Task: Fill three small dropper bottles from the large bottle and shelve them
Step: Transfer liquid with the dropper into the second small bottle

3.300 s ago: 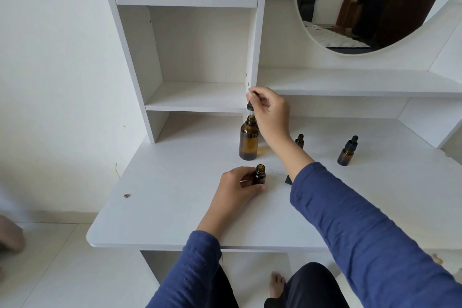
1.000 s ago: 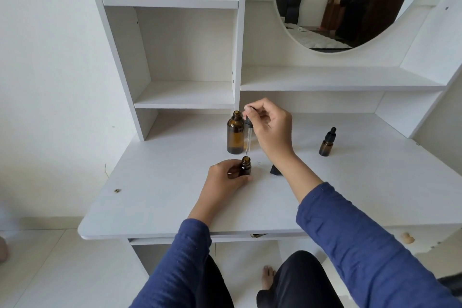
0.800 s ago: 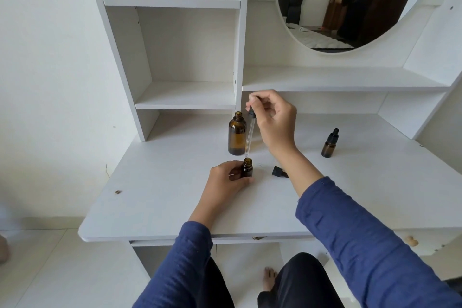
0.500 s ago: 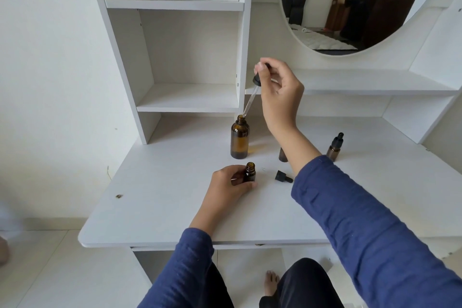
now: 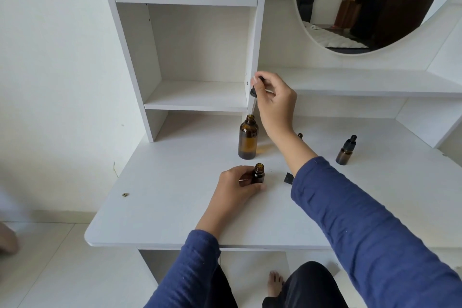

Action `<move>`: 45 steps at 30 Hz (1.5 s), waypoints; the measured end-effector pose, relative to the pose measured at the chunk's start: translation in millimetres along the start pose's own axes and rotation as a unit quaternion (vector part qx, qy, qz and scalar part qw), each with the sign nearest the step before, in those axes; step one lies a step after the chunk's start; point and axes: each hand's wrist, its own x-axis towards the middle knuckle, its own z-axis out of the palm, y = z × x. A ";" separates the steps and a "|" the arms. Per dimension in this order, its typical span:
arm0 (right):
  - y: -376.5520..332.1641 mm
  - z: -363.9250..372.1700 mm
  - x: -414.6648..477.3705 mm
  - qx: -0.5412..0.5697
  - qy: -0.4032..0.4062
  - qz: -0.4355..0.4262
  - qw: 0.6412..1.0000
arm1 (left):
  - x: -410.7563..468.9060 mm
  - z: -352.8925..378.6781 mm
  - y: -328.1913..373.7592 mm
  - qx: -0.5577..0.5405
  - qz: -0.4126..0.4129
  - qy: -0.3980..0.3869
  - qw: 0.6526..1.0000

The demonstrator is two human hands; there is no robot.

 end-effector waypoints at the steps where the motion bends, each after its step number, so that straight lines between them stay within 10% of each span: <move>1: 3.0 0.5 -2.8 -0.005 -0.011 0.011 1.000 | 0.2 0.2 0.0 -0.001 0.001 0.001 1.000; 45: 25.7 1.3 -35.6 -0.006 -0.076 0.133 0.988 | 2.5 0.8 -2.4 -0.015 -0.016 -0.002 1.000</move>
